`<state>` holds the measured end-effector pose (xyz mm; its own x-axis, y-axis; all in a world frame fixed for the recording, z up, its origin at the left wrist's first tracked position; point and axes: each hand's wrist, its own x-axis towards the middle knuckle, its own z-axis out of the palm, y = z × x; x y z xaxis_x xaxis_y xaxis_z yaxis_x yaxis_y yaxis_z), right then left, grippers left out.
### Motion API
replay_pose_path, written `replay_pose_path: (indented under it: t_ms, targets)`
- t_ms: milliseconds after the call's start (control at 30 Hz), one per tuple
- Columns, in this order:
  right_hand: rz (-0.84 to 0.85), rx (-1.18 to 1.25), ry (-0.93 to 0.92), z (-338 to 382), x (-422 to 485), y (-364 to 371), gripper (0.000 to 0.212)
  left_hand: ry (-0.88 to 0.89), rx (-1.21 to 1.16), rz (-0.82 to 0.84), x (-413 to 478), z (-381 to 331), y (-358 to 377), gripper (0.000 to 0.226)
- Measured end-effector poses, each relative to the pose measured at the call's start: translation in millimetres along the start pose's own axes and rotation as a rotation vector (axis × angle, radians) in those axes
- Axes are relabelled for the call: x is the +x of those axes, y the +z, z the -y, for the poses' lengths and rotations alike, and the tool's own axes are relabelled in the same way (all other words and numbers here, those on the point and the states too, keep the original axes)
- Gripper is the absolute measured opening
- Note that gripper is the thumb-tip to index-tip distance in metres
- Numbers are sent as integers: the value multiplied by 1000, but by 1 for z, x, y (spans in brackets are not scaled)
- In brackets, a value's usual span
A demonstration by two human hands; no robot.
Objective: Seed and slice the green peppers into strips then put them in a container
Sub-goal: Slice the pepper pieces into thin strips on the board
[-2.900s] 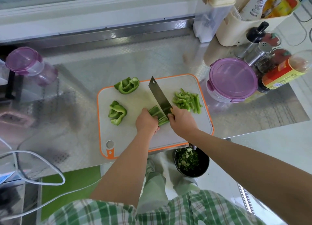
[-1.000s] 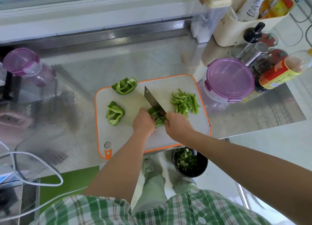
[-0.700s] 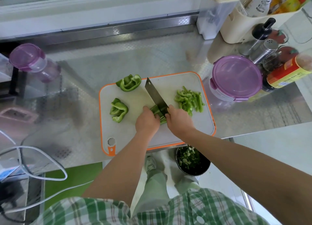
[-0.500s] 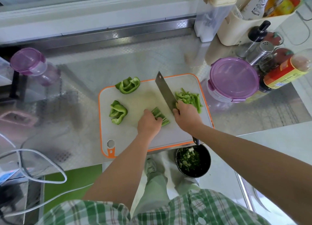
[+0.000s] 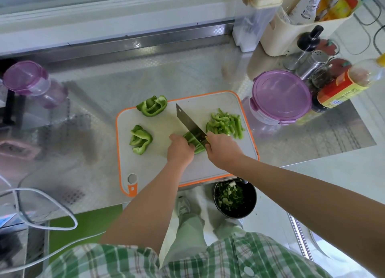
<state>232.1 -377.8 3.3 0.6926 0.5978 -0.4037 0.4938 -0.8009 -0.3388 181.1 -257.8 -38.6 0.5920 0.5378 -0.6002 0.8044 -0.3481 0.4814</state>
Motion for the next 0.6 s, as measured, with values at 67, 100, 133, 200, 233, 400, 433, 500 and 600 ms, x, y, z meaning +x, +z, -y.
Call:
replay_pose_path:
  t_ms: [67,100,133,200,233,400,433,500,600]
  targets:
    - [12,0,31,3,1,3,8,3,5,-7,-1,0,0,40]
    - [12,14,48,4,2,5,7,12,14,-13,-1,0,0,39]
    - [9,31,62,5,3,8,9,26,29,-21,-1,0,0,39]
    - [3,46,77,4,3,11,13,62,60,-49,-1,0,1,36]
    - [-2,39,79,3,4,13,13,79,73,-65,-1,1,1,33]
    - [-32,12,80,10,15,21,1,138,97,-131,-5,5,1,25]
    - [-42,29,88,11,18,22,5,139,97,-136,-6,7,1,24]
    - [-81,83,95,9,20,22,13,143,96,-139,-6,10,1,23]
    - [-135,145,69,2,16,19,14,136,88,-134,-5,13,1,23]
